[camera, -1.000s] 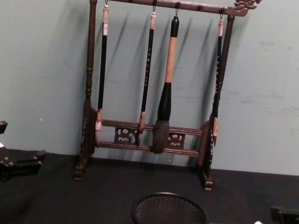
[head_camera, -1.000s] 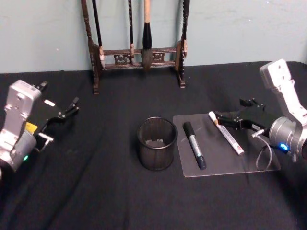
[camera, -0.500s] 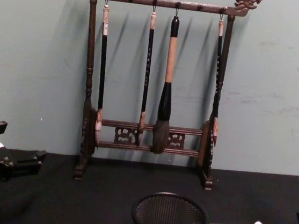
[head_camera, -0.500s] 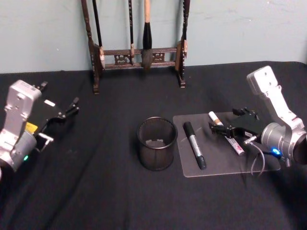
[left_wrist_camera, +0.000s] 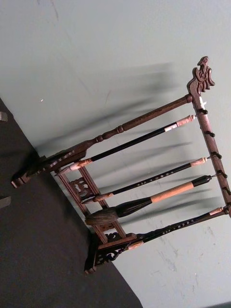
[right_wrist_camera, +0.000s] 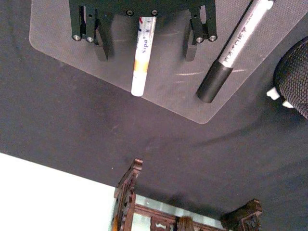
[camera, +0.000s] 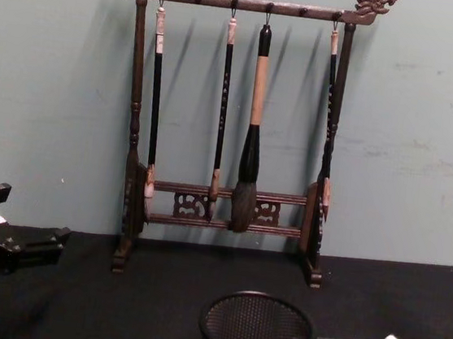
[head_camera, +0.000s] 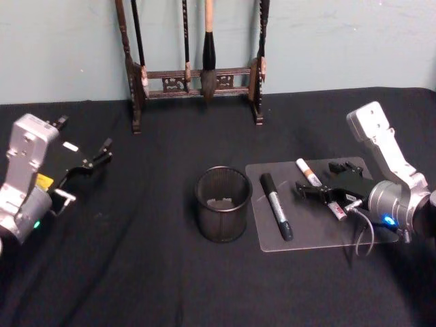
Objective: Pick up the water-based marker from the table and place it into the pen holder.
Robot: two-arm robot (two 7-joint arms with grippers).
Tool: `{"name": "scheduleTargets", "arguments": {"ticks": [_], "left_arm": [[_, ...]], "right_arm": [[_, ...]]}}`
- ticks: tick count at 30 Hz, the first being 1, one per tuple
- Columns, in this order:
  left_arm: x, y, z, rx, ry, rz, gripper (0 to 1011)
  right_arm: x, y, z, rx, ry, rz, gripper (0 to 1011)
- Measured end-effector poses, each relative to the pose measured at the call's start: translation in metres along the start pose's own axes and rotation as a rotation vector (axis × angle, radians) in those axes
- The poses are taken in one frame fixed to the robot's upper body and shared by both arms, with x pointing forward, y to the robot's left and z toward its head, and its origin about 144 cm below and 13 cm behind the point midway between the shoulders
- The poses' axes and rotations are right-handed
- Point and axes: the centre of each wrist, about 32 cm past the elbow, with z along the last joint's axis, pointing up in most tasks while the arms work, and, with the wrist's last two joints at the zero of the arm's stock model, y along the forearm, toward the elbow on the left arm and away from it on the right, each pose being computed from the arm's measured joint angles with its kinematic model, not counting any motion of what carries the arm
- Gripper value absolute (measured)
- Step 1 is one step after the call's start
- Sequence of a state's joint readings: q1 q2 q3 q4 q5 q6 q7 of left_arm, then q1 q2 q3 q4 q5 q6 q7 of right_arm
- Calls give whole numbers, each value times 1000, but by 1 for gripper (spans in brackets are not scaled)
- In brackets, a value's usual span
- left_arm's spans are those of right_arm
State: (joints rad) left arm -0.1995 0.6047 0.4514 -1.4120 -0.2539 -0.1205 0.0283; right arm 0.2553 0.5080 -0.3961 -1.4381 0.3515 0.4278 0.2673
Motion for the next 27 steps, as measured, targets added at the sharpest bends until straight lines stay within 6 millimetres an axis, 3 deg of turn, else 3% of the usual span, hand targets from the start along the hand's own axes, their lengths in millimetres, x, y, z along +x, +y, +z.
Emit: {"name": "scheduleTargets", "arguments": {"ticks": [27], "left_arm": [[0,0,0,0,0,0,1001]], "right_arm": [[0,3,-8,-36,7,1,1003]]}}
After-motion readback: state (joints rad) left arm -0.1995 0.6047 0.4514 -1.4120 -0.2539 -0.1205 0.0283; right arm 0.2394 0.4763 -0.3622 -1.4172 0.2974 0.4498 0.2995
